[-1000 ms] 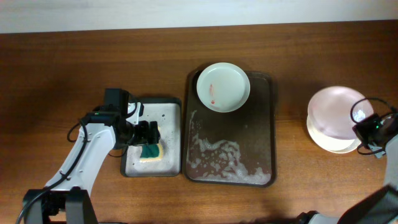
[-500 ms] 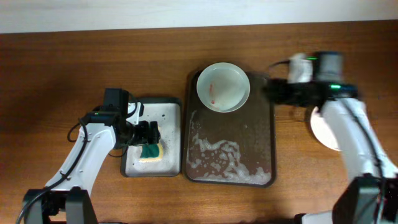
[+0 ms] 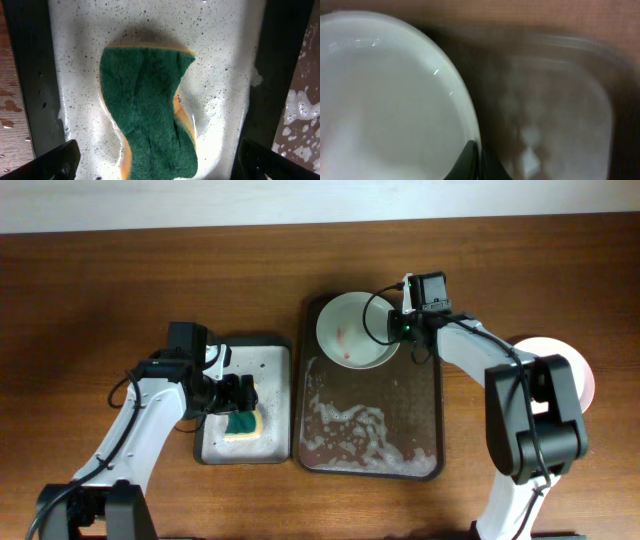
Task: Clean dirty plates on tray and stack at the side
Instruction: 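Drag the last plate to the tray center with the right gripper, then grasp the sponge with the left gripper and scrub the last plate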
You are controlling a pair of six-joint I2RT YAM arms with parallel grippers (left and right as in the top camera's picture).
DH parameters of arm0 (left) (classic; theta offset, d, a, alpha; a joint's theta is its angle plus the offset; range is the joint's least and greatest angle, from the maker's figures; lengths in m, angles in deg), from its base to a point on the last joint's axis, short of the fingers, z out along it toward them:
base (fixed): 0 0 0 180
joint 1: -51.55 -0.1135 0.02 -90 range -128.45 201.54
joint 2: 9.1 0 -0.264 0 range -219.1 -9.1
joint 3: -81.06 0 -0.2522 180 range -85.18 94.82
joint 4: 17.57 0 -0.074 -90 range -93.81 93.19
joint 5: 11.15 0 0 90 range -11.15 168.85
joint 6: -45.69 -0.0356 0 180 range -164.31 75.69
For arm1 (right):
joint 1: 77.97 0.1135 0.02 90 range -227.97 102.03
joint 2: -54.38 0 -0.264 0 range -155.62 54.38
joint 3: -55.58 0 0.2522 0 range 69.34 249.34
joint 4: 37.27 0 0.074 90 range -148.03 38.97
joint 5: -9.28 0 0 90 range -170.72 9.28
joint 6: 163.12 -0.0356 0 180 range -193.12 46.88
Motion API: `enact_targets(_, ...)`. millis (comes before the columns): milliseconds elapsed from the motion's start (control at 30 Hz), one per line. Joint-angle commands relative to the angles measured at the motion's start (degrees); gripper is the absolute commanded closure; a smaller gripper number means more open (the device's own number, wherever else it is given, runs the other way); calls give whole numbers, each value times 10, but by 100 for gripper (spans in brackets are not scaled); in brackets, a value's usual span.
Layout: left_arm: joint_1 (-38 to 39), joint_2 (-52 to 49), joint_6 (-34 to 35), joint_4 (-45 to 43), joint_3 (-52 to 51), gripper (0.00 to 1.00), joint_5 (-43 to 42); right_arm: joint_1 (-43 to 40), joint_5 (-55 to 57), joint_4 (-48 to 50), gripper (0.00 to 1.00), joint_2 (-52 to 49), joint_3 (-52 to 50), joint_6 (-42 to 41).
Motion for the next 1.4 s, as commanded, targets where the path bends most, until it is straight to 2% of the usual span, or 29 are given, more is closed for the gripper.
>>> enact_targets(0,-2,2,-5,-2,-1,1,-6,-1,-14,-94,96,81,-4,-3)
enact_targets(167,-2,2,-5,-2,-1,1,-6,0,-27,-388,96,277,-4,-68)
enact_targets(233,-2,2,-5,-2,-1,1,-6,3,-27,-454,96,299,-14,-90)
enact_targets(333,-2,2,-5,-2,-1,1,-6,18,-43,-419,96,299,-92,-155)
enact_targets(433,-2,2,-5,-2,-1,0,-6,30,-86,-277,96,299,-207,-233)
enact_targets(500,-2,2,-4,-2,-1,1,-12,30,-90,-225,96,299,-242,-252)
enact_targets(533,-2,2,-3,6,-1,1,-38,30,-93,-223,73,300,-238,-233)
enact_targets(600,-2,2,-3,28,-1,1,-55,30,-99,-243,50,315,-211,-155)
enact_targets(633,-2,2,-3,29,-2,0,-55,30,-98,-279,46,335,-183,-100)
enact_targets(700,-1,1,-3,19,-15,1,-56,30,-73,-344,40,381,-137,-47)
enact_targets(733,2,1,-3,9,-23,1,-50,30,-70,-365,31,403,-122,-28)
enact_targets(800,18,1,-3,-35,-52,20,-11,30,-71,-381,1,452,-113,-24)
enact_targets(867,49,1,-3,-109,-101,31,10,30,-76,-392,1,496,-113,-25)
enact_targets(933,81,1,-2,-165,-141,54,21,30,-86,-409,1,503,-113,-24)
enact_targets(967,93,1,17,-176,-150,79,48,30,-86,-417,0,502,-113,-25)
enact_targets(1000,99,1,47,-177,-153,92,67,30,-86,-419,2,500,-113,-25)
enact_targets(1033,103,1,69,-176,-153,100,76,30,-86,-421,4,498,-113,-25)
enact_targets(1100,105,1,104,-170,-153,100,88,30,-87,-422,10,498,-113,-25)
enact_targets(1200,105,2,109,-158,-143,100,88,30,-87,-426,20,497,-113,-25)
enact_targets(1233,105,4,109,-130,-120,100,83,30,-79,-427,25,493,-113,-25)
enact_targets(1267,105,10,91,-94,-77,100,52,29,-64,-425,30,474,-116,-27)
enact_targets(1300,105,13,59,-73,-43,96,7,29,-64,-420,30,446,-120,-27)
enact_targets(1367,105,13,35,-23,28,100,-28,27,-64,-408,31,376,-121,-27)
